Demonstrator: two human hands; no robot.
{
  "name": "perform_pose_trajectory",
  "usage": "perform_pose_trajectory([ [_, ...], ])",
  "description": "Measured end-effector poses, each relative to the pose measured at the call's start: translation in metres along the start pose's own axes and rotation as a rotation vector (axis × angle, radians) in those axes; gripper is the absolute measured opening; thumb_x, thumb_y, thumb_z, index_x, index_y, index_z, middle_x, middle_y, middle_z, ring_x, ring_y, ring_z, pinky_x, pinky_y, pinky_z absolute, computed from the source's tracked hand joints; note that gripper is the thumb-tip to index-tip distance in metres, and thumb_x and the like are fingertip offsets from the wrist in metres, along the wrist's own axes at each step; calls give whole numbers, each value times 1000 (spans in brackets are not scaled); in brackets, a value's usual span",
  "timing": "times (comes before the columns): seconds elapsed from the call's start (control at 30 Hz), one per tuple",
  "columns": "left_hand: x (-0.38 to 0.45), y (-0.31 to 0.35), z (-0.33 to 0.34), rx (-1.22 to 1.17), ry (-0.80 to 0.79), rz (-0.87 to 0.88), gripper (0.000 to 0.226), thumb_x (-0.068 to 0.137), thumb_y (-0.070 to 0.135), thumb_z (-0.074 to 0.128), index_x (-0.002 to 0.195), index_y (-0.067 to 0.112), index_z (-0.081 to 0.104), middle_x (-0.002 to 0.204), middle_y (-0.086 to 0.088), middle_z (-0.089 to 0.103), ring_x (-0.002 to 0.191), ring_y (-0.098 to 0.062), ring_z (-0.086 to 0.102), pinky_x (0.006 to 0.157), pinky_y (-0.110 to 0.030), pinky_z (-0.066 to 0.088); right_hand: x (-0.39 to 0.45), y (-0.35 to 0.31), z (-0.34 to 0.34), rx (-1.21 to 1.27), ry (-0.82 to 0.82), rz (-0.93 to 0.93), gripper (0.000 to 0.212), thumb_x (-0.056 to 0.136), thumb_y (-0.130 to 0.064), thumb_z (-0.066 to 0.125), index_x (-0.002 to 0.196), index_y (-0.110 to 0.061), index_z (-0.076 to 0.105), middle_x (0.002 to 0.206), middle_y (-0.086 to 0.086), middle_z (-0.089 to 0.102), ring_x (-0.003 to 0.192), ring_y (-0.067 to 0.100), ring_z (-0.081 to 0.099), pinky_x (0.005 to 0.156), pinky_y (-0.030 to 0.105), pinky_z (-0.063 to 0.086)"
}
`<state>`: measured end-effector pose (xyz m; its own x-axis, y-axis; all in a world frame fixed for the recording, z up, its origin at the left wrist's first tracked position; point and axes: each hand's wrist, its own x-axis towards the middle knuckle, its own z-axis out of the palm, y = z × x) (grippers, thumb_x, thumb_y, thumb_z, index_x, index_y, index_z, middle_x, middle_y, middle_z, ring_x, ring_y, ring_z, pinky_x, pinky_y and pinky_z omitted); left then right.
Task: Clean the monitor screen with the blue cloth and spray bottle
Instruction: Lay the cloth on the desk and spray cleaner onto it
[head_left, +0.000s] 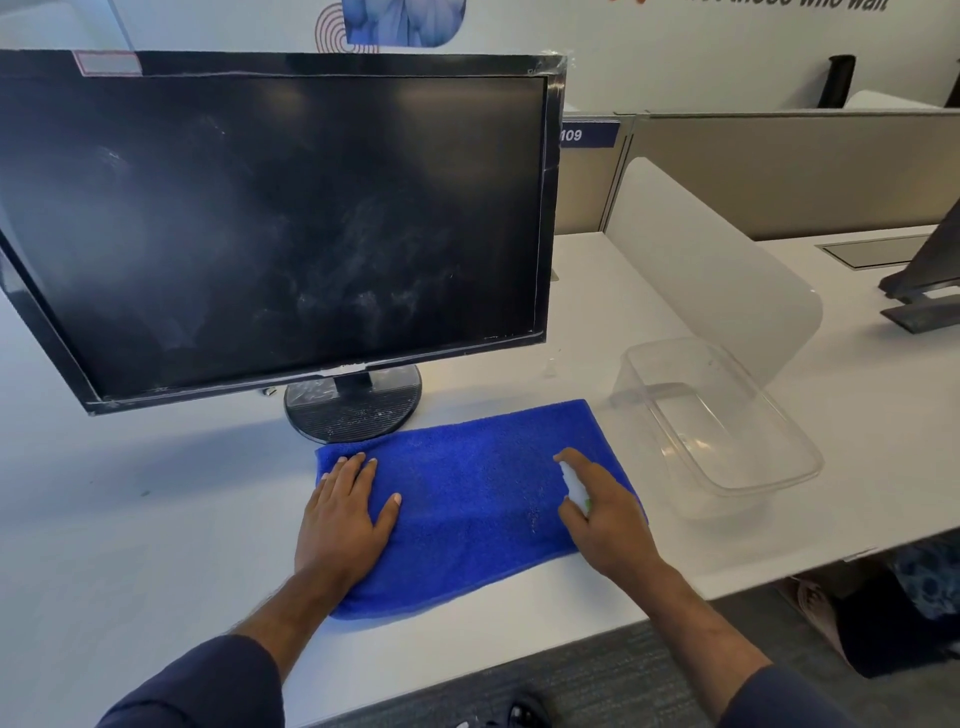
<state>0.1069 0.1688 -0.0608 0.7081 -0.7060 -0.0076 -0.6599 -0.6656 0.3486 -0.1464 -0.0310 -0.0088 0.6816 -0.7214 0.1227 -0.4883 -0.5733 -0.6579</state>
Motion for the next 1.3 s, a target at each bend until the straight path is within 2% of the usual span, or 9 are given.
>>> perform_pose_trajectory([
  [0.17,0,0,-1,11,7,7,79,91,69,18,155,23,28,162,2,28,150,-19,22,123,-39,18,-8,6,-5,36,-25,19,60,93,-17,56,147,-38,36,127,-11,56,106,8,55,85,15,44],
  [0.27,1,-1,0,20,3,16,80,91,69,17,155,23,27,162,1,27,151,-19,22,123,-39,17,-16,10,-4,12,-91,-29,59,94,-20,55,145,-44,35,119,-8,59,99,15,59,81,24,54],
  [0.4,1,-2,1,41,13,29,84,89,70,13,155,20,29,162,0,29,150,-20,22,123,-39,17,-26,10,-2,-27,-116,-19,53,94,-20,55,143,-37,41,128,-13,57,100,6,55,81,8,45],
  [0.5,1,-3,2,49,14,34,83,90,69,14,155,19,29,162,0,29,151,-20,22,123,-39,17,-34,12,-5,-38,-67,15,50,93,-18,57,140,-31,46,132,-13,56,106,2,54,85,8,41],
  [0.57,1,-3,2,48,14,38,83,90,69,14,155,18,29,162,-1,29,151,-21,22,123,-39,16,-37,14,-8,-41,-17,42,51,92,-17,58,139,-32,46,129,-12,58,96,2,58,81,14,46],
  [0.7,1,-3,3,49,13,43,82,91,68,15,155,18,28,162,-1,29,151,-21,21,124,-39,16,-38,15,-17,-44,92,124,60,94,-18,58,146,-37,36,107,-11,56,76,1,54,67,10,41],
  [0.8,2,-3,3,48,13,44,82,92,68,15,156,18,27,162,-1,27,151,-20,20,124,-39,15,-39,17,-24,-71,137,172,60,96,-24,56,148,-38,31,100,-6,54,77,6,55,65,15,43],
  [1.0,1,-3,4,52,12,43,84,91,69,13,156,18,24,163,-1,25,152,-20,19,124,-39,13,-42,24,-29,-58,135,236,50,96,-31,57,142,-32,39,118,-5,60,94,10,55,82,26,48],
  [1.3,2,0,-1,53,-3,35,79,93,65,20,155,17,28,162,-2,29,151,-22,22,123,-40,17,-41,16,-34,16,168,245,58,96,-26,57,149,-35,33,138,-3,53,105,4,45,90,23,40],
])
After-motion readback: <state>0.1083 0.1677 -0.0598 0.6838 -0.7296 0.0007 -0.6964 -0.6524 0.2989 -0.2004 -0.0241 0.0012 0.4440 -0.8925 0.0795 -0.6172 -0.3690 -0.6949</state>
